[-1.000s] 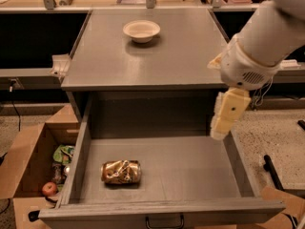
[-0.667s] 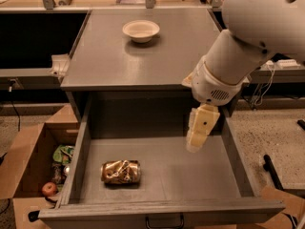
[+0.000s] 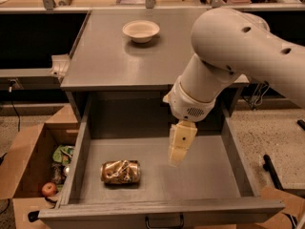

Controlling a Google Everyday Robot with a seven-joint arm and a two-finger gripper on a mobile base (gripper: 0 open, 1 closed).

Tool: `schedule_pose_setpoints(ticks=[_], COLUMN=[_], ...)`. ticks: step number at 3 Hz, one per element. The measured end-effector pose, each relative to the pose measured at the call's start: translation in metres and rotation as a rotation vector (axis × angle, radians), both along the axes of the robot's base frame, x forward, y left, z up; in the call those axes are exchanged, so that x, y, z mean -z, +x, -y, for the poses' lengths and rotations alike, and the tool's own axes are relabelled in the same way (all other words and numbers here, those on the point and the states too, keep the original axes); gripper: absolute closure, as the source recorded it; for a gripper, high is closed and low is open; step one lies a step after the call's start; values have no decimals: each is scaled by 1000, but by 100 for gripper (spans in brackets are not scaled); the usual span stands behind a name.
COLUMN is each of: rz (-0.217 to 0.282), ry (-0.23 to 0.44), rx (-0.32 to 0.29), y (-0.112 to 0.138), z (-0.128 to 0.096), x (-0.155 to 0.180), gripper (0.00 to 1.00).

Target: Pick orange can from top drawer and place on counter

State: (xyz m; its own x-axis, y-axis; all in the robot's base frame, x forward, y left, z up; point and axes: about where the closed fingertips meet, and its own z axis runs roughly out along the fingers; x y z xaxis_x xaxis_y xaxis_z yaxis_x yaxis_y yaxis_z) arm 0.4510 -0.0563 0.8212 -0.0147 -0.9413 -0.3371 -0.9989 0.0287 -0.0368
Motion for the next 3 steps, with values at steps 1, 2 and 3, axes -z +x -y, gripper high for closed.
schedule_pose_setpoints(ticks=[1,2,3], rz=[-13,-27,-62], ry=[-14,-10,-26], rx=[-48,-70,-88], y=[-2,-5,-5], z=[-50,-87,-116], x=[41,76,116], gripper=[0,0,0])
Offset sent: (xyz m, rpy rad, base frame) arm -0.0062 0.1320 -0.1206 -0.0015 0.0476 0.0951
